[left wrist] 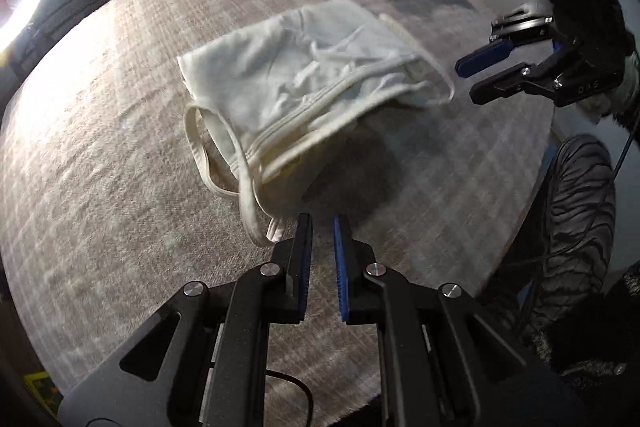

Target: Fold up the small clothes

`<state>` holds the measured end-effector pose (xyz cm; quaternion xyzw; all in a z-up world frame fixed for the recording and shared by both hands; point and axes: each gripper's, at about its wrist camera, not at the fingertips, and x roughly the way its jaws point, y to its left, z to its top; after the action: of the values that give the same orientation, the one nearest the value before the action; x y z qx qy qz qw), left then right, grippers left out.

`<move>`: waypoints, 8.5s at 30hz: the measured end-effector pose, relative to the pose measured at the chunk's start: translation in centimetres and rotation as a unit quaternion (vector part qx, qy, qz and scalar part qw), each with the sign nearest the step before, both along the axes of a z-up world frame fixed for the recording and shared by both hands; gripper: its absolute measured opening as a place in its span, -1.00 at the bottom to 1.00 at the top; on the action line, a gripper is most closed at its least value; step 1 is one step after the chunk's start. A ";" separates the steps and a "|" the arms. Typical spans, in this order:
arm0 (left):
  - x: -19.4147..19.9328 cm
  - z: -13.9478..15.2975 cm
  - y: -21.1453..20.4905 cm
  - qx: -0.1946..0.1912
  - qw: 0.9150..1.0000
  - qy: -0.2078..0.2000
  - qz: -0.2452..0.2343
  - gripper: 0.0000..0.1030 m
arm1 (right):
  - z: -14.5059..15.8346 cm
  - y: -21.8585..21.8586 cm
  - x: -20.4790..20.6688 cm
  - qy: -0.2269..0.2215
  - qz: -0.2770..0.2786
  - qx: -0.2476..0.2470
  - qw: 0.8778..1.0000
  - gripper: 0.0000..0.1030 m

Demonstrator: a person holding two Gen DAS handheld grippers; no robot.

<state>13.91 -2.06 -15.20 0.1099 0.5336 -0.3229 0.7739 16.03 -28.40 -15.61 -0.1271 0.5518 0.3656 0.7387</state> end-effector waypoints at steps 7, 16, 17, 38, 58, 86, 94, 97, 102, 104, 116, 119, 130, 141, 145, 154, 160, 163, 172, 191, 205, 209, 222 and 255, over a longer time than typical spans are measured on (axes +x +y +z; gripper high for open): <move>4.2 1.6 0.2 -0.034 0.995 -0.049 0.075 -0.83 | 0.6 -1.0 3.0 -0.042 -0.115 0.068 0.990 -0.41; 3.0 -3.4 2.6 0.030 0.997 0.010 0.067 -0.83 | -3.2 -2.1 0.9 -0.001 -0.130 -0.021 0.991 -0.41; 2.4 -3.5 3.3 0.034 0.997 0.014 0.070 -0.83 | -3.5 -2.5 0.3 0.006 -0.127 -0.029 0.991 -0.41; 12.9 -3.6 4.3 -0.125 0.956 0.045 0.262 -0.82 | -3.2 -5.0 8.7 -0.037 -0.285 0.142 0.947 -0.06; 12.9 -5.7 5.5 -0.106 0.945 0.005 0.310 -1.00 | -6.1 -4.2 12.8 -0.007 -0.328 0.187 0.926 -1.00; 11.0 -6.4 5.9 -0.222 0.928 0.109 0.280 -0.28 | -7.7 -3.6 9.6 0.089 -0.263 0.231 0.932 -0.24; 10.9 -6.5 4.4 -0.193 0.934 0.082 0.288 -0.80 | -7.8 -0.8 9.7 0.070 -0.257 0.213 0.940 -0.71; 10.5 -5.8 3.4 -0.166 0.944 0.052 0.282 -0.84 | -7.1 0.6 9.3 0.044 -0.253 0.188 0.948 -0.80; 9.4 -3.8 1.6 -0.115 0.957 -0.009 0.266 -0.85 | -5.3 2.5 8.6 0.000 -0.246 0.155 0.957 -0.85; 8.8 -3.0 0.9 -0.101 0.960 -0.030 0.259 -0.86 | -4.2 3.4 7.8 -0.024 -0.240 0.138 0.961 -0.86; 4.8 1.8 -2.8 -0.089 0.962 -0.126 0.225 -0.86 | 1.6 4.3 4.5 -0.112 -0.223 0.120 0.961 -0.87; 4.4 2.5 -3.1 -0.096 0.961 -0.133 0.221 -0.86 | 2.5 4.1 3.8 -0.122 -0.226 0.122 0.959 -0.87; 3.8 4.0 -6.5 -0.114 0.966 -0.139 0.187 -0.86 | 4.3 0.4 2.7 -0.136 -0.240 0.121 0.954 -0.87; 7.7 6.2 -16.5 -0.139 0.971 -0.143 0.129 -0.86 | 7.2 -9.0 3.0 -0.167 -0.277 0.103 0.941 -0.88; 10.6 6.7 -21.4 -0.151 0.973 -0.138 0.111 -0.86 | 8.1 -14.5 4.5 -0.175 -0.308 0.102 0.930 -0.88; 18.1 8.3 -31.8 -0.179 0.969 -0.147 0.087 -0.86 | 10.9 -24.4 10.7 -0.220 -0.351 0.071 0.908 -0.88; 22.5 7.3 -35.8 -0.175 0.967 -0.161 0.090 -0.86 | 11.0 -28.4 15.7 -0.240 -0.361 0.055 0.899 -0.88; 24.3 6.5 -37.3 -0.166 0.967 -0.166 0.095 -0.86 | 9.9 -29.8 18.3 -0.240 -0.365 0.054 0.898 -0.88; 27.6 2.1 -39.3 -0.112 0.974 -0.164 0.112 -0.86 | 4.4 -31.3 23.1 -0.214 -0.382 0.047 0.898 -0.88; 23.0 6.5 -35.1 -0.105 0.972 -0.179 0.106 -0.84 | 7.2 -30.6 19.7 -0.220 -0.443 -0.018 0.869 -0.22; 11.3 15.5 -24.1 -0.130 0.959 -0.227 0.107 -0.82 | 16.7 -20.4 6.4 -0.271 -0.430 0.011 0.861 -0.09; 7.8 16.3 -20.4 -0.136 0.954 -0.242 0.113 -0.02 | 17.6 -17.2 1.9 -0.278 -0.434 0.017 0.857 0.04; 0.2 15.7 -14.7 -0.136 0.954 -0.247 0.099 0.64 | 15.7 -10.4 -6.2 -0.291 -0.443 0.005 0.848 0.61; -1.4 13.8 -14.7 -0.073 0.952 -0.273 0.115 1.00 | 13.7 -9.6 -5.8 -0.308 -0.466 -0.019 0.829 0.99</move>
<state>12.49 -16.72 -1.41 0.0756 0.2858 -0.2274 0.9278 10.22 -37.96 -1.88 0.0252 0.2959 -0.0910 0.9505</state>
